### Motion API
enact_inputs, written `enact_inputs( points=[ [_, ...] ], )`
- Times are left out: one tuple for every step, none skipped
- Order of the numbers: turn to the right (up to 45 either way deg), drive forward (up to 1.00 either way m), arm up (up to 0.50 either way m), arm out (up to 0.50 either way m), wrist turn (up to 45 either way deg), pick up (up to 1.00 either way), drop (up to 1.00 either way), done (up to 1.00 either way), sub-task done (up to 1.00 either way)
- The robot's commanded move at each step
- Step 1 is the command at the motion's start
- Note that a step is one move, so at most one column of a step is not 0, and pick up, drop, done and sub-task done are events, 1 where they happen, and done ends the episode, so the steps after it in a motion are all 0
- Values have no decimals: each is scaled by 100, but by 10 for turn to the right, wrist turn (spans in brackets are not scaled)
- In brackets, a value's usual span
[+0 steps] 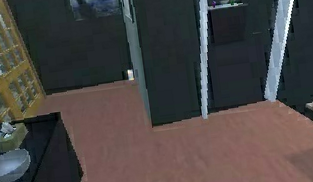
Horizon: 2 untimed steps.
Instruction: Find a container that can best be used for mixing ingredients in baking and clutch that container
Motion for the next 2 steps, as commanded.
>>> enact_inputs(
  points=[
    [0,35,0,0,0,0,0,0,0],
    [-450,0,0,0,0,0,0,0,0]
  ],
)
